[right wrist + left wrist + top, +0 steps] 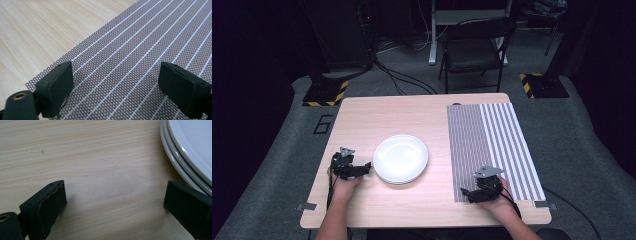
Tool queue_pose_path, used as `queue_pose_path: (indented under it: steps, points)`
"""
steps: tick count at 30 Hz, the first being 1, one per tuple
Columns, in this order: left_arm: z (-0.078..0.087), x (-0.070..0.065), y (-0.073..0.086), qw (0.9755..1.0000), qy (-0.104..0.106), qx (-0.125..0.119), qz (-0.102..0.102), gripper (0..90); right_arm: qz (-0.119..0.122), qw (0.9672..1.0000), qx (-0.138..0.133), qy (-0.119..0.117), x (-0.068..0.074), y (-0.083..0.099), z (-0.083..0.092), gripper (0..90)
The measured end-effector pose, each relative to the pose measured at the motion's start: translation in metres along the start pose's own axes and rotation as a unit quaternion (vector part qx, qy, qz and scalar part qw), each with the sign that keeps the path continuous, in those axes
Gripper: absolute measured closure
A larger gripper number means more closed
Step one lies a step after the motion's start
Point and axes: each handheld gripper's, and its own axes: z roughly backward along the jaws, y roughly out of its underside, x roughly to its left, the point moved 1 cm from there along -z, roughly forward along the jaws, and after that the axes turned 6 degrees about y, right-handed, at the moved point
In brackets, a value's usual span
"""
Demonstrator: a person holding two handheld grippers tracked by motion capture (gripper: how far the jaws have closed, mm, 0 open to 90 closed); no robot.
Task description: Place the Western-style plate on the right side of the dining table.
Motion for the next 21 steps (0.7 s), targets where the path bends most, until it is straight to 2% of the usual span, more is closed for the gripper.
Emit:
queue_pose_path:
  steps: [13,21]
  points:
    - [0.0019,0.0014,0.0009,1.0,-0.005,-0.007,-0.001,9.7,-0.001,1.0,-0.002,0.0,0.0004,0.0004,0.0006,13.5]
    - [0.0047,0.0017,0.0008,0.9999,-0.008,-0.005,0.004,15.9,-0.007,1.0,-0.001,0.005,0.0,0.0002,0.0021,18.2]
